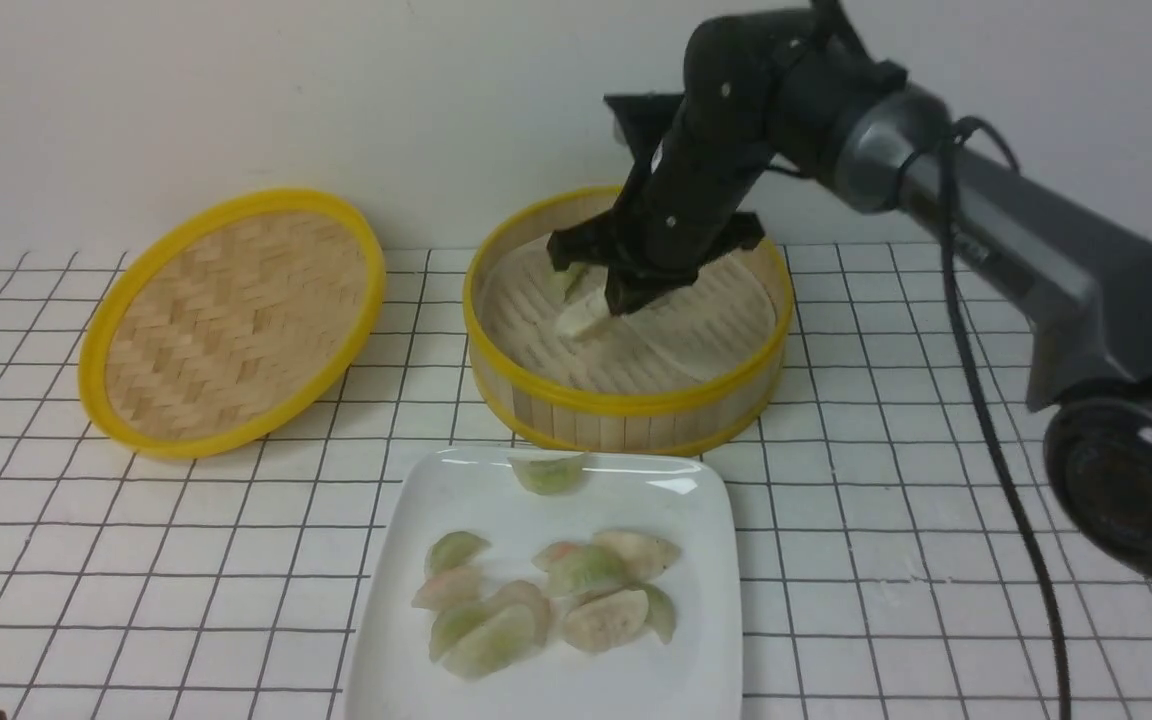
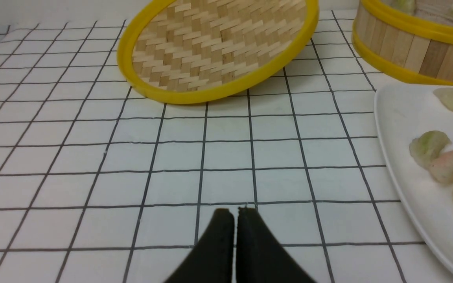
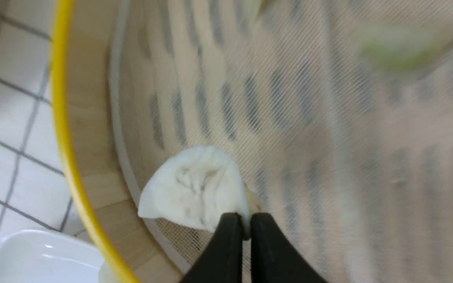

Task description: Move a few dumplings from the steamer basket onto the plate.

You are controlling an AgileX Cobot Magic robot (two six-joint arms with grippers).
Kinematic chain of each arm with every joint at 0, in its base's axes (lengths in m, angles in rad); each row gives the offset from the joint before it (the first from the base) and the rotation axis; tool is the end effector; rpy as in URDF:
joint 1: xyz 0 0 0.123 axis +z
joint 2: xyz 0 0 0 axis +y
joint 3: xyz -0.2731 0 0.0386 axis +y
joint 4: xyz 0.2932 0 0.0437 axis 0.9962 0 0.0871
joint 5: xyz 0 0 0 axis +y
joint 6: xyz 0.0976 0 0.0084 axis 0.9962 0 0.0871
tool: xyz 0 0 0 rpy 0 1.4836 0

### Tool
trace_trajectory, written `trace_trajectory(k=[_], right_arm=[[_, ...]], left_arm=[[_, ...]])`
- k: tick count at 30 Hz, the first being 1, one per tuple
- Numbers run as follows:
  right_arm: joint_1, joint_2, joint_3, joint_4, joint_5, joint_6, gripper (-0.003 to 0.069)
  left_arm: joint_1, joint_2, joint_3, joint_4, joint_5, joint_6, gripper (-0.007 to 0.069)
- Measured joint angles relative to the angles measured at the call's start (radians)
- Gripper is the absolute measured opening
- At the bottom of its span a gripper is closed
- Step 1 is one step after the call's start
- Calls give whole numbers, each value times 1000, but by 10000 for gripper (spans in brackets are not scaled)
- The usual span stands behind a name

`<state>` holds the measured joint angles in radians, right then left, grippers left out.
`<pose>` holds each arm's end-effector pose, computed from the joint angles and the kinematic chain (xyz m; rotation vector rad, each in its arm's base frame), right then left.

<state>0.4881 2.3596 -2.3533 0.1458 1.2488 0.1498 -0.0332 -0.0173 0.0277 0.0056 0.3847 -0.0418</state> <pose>0.4818 0.2711 0.2407 -0.4436 2.7458 0.3735 0.1132 -0.0036 0.1677 -0.0046 1.8789 -0.0460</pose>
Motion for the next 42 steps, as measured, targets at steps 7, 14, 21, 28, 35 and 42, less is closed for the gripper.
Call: trace_trajectory(k=[7,14,21,28,35,42], right_arm=[[2,-153,82,1,0,-43,3],[61,-389,558,49,1,-70,2],[104,-333,684,80,-107,-92,114],[104,-323,608,64,-47,-105,407],[104,-528,635,14,-26,-94,160],[104,-1128,1107,-20,-248,-46,-11]], left_arm=[[0,0,0,0,0,0,-6],[0,0,0,0,0,0,-6],[0,0,0,0,0,0,-6],[0,0,0,0,0,0,-6],[0,0,0,0,0,0,-6],[0,0,0,0,0,0,-6]])
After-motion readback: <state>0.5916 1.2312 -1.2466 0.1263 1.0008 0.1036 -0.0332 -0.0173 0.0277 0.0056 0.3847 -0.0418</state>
